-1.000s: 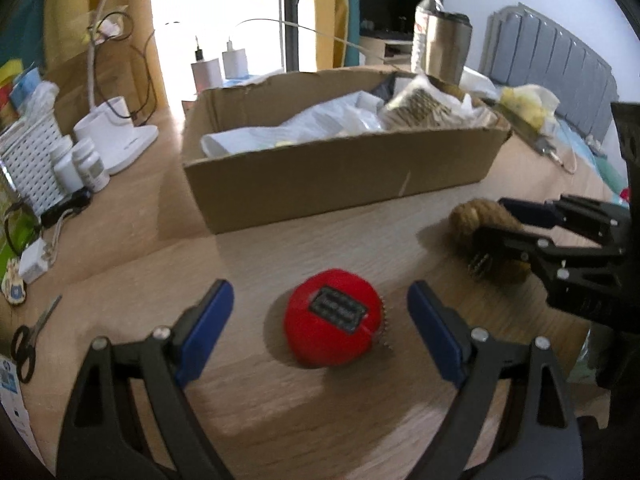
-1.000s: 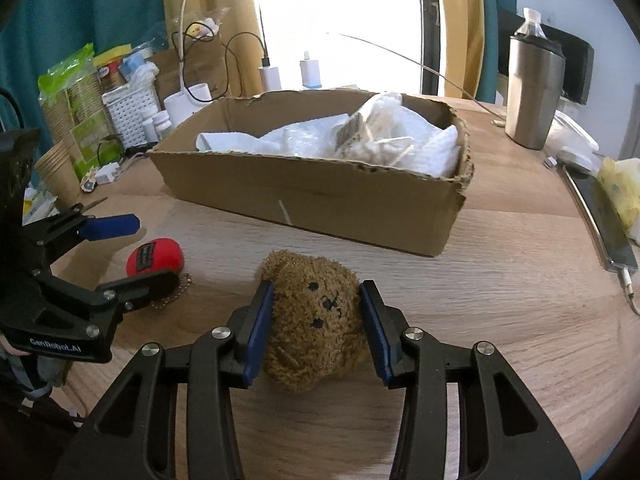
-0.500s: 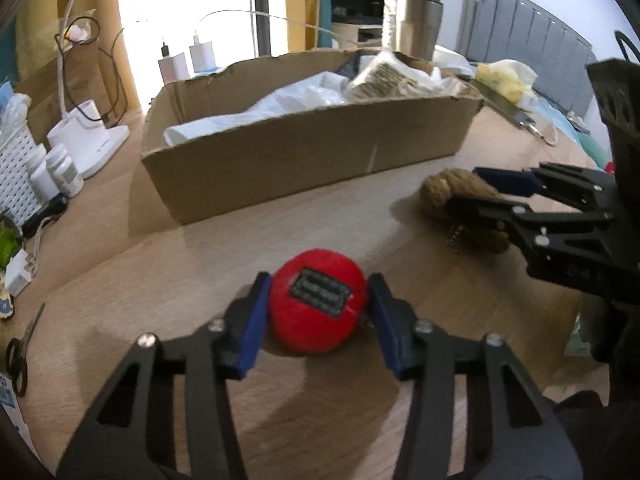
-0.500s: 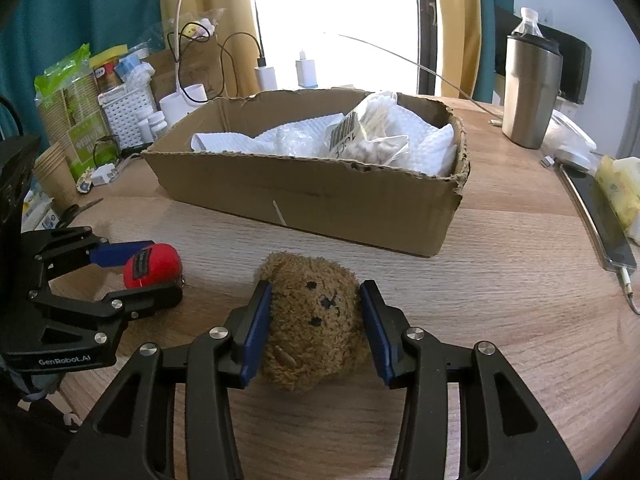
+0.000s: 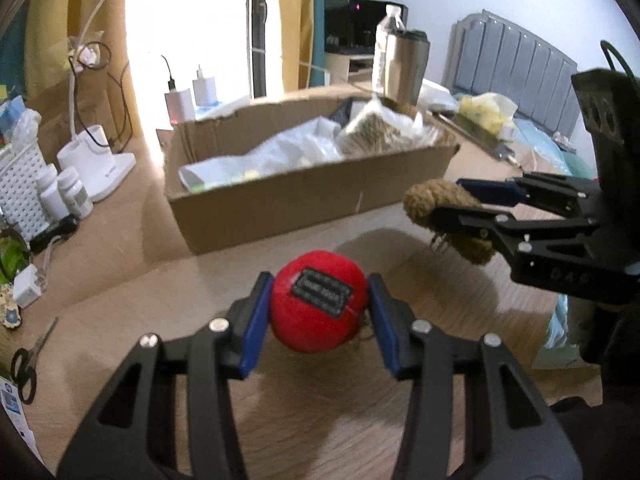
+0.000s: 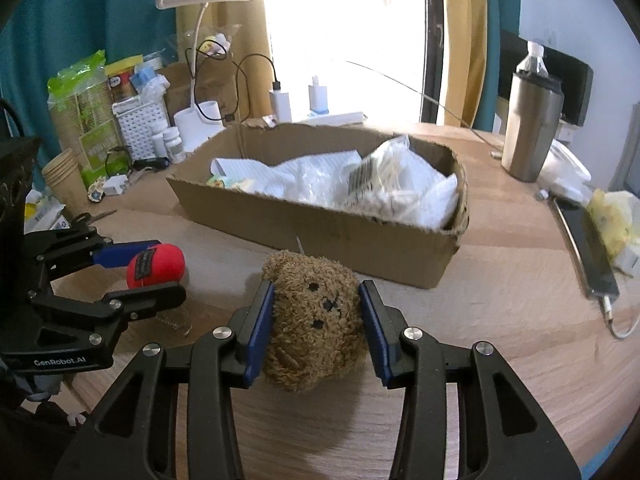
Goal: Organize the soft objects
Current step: 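Carry the teddy bear into the box with the right gripper while the left carries the red ball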
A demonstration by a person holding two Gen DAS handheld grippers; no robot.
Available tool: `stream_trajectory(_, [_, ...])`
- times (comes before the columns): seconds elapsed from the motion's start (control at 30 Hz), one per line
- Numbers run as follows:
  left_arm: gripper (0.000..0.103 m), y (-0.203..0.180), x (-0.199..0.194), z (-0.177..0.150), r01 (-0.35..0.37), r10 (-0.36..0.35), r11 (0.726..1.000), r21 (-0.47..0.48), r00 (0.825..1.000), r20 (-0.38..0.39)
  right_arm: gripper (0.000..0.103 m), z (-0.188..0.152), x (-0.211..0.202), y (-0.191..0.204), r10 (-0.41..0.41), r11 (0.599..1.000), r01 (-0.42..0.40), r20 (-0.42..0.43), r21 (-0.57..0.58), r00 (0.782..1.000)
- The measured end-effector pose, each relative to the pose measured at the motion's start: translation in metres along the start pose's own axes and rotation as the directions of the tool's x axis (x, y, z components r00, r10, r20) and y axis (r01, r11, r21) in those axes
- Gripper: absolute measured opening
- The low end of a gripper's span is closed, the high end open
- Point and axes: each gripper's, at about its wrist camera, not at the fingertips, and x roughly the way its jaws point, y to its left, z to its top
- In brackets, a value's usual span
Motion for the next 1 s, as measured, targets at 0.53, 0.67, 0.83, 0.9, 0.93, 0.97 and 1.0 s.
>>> stream_trajectory(0.53, [0.048, 0.026, -0.025, 0.017, 0.013, -0.005, 0.997, -0.075, 0.995, 0.104, 0.045, 0.035, -0.006, 0.032, 0.003, 0.996, 0.0, 0.036, -0.085, 0.999])
stream_trajectory(0.67, [0.048, 0.036, -0.03, 0.02, 0.009, 0.003, 0.996, -0.093, 0.992, 0.124, 0.045, 0.045, -0.004, 0.04, 0.008, 0.994, -0.003, 0.044, -0.106, 0.999])
stream_trajectory(0.83, [0.048, 0.051, -0.035, 0.025, -0.003, 0.02, 0.993, -0.115, 0.989, 0.144, 0.045, 0.057, 0.0, 0.048, 0.02, 0.992, -0.013, 0.055, -0.123, 0.998])
stream_trajectory(0.9, [0.048, 0.055, -0.036, 0.027, -0.008, 0.026, 0.993, -0.12, 0.988, 0.149, 0.045, 0.061, 0.004, 0.051, 0.023, 0.992, -0.016, 0.055, -0.129, 0.998])
stream_trajectory(0.93, [0.048, 0.058, -0.037, 0.028, -0.009, 0.029, 0.992, -0.125, 0.987, 0.156, 0.045, 0.064, 0.005, 0.053, 0.024, 0.991, -0.017, 0.055, -0.132, 0.998])
stream_trajectory(0.97, [0.048, 0.062, -0.038, 0.029, -0.009, 0.031, 0.992, -0.13, 0.986, 0.165, 0.045, 0.066, 0.006, 0.053, 0.025, 0.991, -0.017, 0.057, -0.134, 0.998])
stream_trajectory(1.0, [0.048, 0.064, -0.04, 0.031, -0.01, 0.032, 0.991, -0.131, 0.985, 0.17, 0.045, 0.069, 0.007, 0.054, 0.026, 0.991, -0.017, 0.059, -0.136, 0.998])
